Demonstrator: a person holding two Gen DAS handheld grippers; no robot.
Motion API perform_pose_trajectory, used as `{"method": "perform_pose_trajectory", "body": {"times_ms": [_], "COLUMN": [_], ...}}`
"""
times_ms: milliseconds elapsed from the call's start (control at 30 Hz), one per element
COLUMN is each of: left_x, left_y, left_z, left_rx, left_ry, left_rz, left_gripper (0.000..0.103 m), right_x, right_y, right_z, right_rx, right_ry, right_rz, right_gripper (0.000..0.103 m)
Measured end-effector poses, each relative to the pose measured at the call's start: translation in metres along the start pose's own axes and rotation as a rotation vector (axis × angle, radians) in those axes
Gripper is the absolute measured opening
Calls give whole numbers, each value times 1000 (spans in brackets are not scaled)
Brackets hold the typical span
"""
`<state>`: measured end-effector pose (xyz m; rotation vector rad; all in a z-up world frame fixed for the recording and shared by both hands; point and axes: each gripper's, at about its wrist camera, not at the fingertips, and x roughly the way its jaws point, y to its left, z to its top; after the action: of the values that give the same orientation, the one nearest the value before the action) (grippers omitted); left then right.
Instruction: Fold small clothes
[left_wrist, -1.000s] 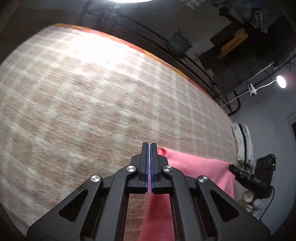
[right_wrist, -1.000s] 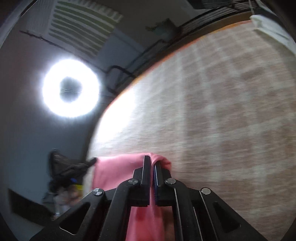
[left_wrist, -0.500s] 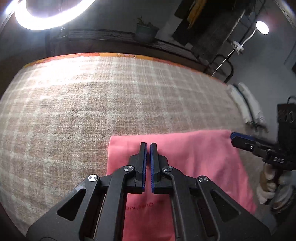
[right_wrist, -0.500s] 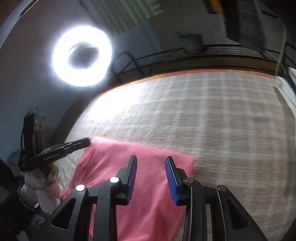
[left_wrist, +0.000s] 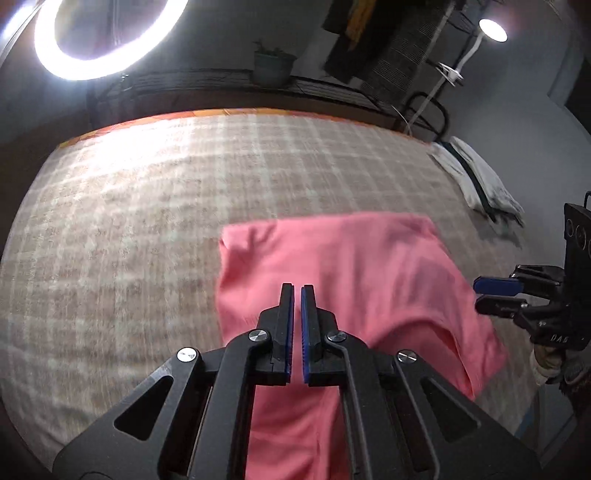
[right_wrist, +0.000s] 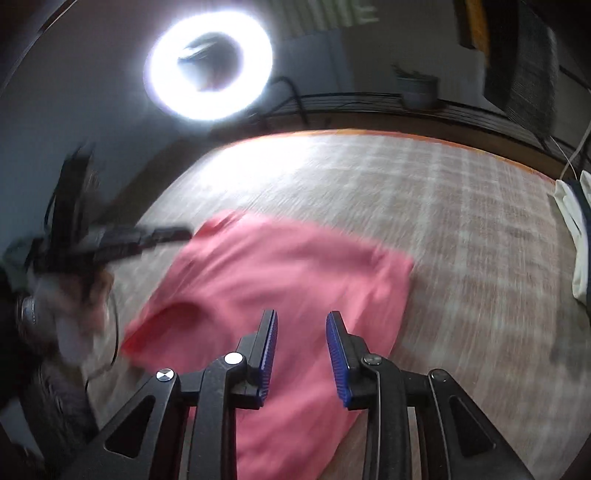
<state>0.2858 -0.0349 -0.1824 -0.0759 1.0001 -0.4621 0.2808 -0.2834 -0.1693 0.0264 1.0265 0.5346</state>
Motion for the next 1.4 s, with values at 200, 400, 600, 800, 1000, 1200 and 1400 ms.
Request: {"method": "perform_pose_trajectory", "body": {"times_ms": [200,400,600,800,1000,1200,1400], "left_x": [2,-18,-64,-67,-27,-7,7], "left_y": [-17,-7,19,68,95,100,97], "left_z": [-52,-86,-93,-75,-78,-75,-58], "left_rx": [75,90,-5,-325,-548,-602,-609], "left_ry": [113,135,95,49,134,148,141], "left_rz": [20,35,37,-84,-223,-263,-298], "left_gripper": [0,4,44,54,54,54,54], "right_x": [-10,-15,-52,-77,-48,-12,8], "right_y": [28,29,19,-19,-50,-87,-106], "right_z": [-63,-101,-110,-91,-77,-81,-80], "right_rx": [-69,-37,12,202,355,550,676], "right_ry": [78,116,88,-51,-53,-34,-79], "right_rz": [-6,-29,13,98,169,280,403], "right_gripper": [26,26,35,61,69,56,36]}}
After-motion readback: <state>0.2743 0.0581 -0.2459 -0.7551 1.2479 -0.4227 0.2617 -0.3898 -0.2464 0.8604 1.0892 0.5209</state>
